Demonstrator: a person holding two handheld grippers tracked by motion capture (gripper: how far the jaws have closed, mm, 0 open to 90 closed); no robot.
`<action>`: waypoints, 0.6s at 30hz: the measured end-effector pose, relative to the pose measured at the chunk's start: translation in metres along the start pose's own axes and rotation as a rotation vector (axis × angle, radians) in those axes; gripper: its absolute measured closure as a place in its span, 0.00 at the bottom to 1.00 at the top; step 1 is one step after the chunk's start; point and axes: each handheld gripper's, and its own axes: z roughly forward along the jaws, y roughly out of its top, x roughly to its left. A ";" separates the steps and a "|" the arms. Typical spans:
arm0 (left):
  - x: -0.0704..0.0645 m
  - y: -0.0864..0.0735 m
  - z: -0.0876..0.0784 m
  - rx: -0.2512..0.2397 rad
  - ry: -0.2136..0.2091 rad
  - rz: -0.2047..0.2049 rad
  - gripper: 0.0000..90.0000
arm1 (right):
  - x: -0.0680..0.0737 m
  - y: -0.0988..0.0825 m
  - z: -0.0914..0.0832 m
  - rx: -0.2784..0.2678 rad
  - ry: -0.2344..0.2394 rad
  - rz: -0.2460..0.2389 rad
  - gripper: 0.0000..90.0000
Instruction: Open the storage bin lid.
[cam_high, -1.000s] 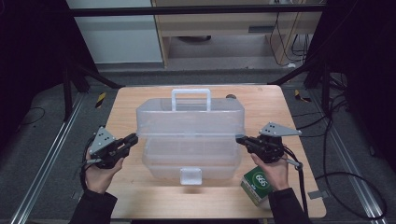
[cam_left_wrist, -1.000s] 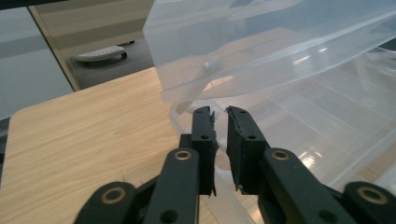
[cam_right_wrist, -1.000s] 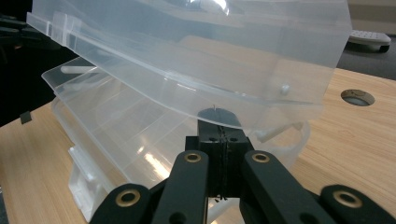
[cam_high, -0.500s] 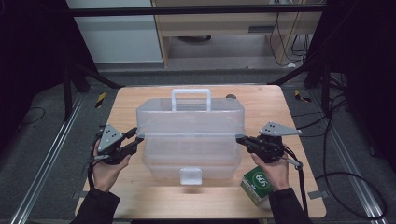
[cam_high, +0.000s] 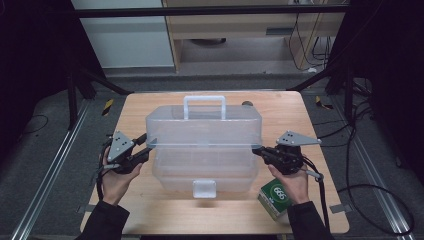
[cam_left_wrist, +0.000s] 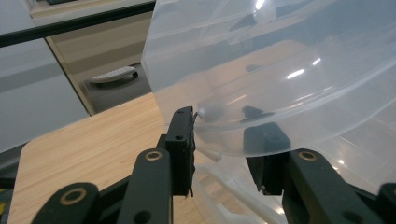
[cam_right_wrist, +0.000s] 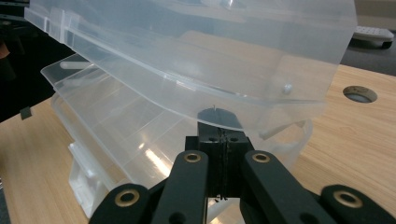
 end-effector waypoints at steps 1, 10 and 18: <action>0.000 0.000 0.000 0.001 0.002 -0.001 0.71 | 0.000 0.000 0.000 0.001 0.000 0.000 0.99; 0.000 0.000 -0.001 0.005 0.014 -0.006 0.73 | -0.002 -0.004 -0.001 0.036 -0.041 0.001 0.96; 0.000 0.000 -0.001 0.007 0.012 -0.013 0.72 | -0.009 -0.012 0.002 0.104 -0.110 0.020 0.92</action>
